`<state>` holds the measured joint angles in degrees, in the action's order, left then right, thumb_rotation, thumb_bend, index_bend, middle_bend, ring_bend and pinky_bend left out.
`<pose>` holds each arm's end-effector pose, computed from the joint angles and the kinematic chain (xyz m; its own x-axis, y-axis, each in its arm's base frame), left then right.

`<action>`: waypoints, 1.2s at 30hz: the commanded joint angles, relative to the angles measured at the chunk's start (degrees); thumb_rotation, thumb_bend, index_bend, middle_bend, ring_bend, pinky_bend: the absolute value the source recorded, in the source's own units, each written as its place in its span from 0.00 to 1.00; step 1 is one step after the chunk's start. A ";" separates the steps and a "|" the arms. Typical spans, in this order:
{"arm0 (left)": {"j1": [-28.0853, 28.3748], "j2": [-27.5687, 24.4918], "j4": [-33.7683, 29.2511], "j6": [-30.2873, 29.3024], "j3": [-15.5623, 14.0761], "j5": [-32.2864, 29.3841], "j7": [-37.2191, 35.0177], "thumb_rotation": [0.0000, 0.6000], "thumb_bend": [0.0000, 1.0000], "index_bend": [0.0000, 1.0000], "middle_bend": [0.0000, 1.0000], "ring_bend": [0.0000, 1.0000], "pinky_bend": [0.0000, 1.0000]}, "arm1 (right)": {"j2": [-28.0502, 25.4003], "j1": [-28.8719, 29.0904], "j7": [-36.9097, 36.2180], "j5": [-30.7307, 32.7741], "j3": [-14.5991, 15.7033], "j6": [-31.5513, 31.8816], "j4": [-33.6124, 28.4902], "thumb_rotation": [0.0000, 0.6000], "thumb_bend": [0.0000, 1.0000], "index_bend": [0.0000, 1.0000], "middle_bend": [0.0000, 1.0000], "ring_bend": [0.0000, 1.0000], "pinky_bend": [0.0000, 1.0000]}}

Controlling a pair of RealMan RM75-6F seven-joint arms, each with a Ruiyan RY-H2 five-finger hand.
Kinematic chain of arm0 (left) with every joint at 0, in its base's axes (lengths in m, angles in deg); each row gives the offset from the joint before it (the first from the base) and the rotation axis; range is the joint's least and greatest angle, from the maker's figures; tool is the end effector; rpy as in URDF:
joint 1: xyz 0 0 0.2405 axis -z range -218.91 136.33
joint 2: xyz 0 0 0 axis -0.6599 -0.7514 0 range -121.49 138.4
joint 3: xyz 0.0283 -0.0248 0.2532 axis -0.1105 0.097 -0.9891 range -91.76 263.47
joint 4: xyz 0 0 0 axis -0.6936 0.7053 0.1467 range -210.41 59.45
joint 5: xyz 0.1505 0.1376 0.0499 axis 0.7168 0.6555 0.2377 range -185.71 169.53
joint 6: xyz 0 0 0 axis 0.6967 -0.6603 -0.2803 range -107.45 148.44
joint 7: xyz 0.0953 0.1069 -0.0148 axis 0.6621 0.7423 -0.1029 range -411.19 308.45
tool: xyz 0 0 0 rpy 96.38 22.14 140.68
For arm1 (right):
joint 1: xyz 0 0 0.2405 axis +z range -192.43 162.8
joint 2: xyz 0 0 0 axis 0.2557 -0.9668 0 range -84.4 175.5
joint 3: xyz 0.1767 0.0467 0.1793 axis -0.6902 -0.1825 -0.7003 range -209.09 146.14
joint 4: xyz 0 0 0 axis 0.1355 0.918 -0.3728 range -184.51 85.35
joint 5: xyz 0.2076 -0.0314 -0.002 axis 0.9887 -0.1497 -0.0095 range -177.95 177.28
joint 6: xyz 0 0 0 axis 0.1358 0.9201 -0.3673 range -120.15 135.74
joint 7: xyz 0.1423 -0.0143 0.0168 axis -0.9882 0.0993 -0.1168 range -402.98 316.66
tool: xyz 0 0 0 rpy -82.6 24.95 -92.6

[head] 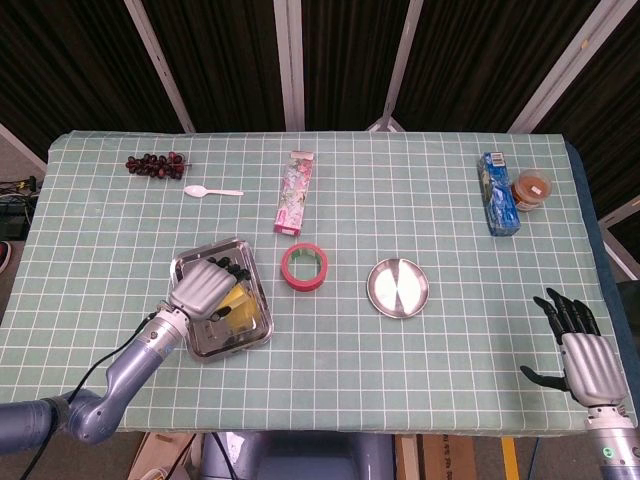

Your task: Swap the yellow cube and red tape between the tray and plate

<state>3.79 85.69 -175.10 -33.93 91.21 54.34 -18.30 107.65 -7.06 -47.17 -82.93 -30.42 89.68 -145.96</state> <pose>-0.1312 0.3174 0.0175 0.6533 0.2159 0.7256 0.7061 -0.5197 -0.4810 -0.3076 -0.1802 0.1505 0.2972 -0.1097 0.9485 -0.9537 0.0131 0.3003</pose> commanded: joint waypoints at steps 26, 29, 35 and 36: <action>16.80 19.05 9.10 8.43 2.11 -12.64 9.00 1.00 0.23 0.24 0.14 0.06 0.24 | -0.89 -0.98 -2.97 0.46 -1.97 -1.75 2.43 1.00 0.04 0.12 0.00 0.07 0.00; 17.78 19.39 8.85 9.48 1.80 -15.35 9.21 1.00 0.12 0.18 0.04 0.00 0.13 | -0.94 -1.00 -3.27 0.47 -2.09 -2.09 2.60 1.00 0.04 0.12 0.00 0.07 0.00; 18.50 16.26 1.91 9.08 3.57 -15.51 6.92 1.00 0.06 0.16 0.00 0.00 0.08 | -0.91 -1.18 -2.76 0.58 -2.44 -2.06 2.66 1.00 0.04 0.12 0.00 0.07 0.00; 18.39 14.98 -0.26 8.21 3.95 -14.61 6.79 1.00 0.06 0.16 0.00 0.00 0.08 | -0.95 -1.26 -2.65 0.54 -2.49 -1.95 2.59 1.00 0.04 0.12 0.00 0.07 0.00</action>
<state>22.07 103.00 -171.46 -24.65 94.13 38.40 -10.46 106.72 -8.28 -49.85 -82.37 -32.88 87.70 -143.34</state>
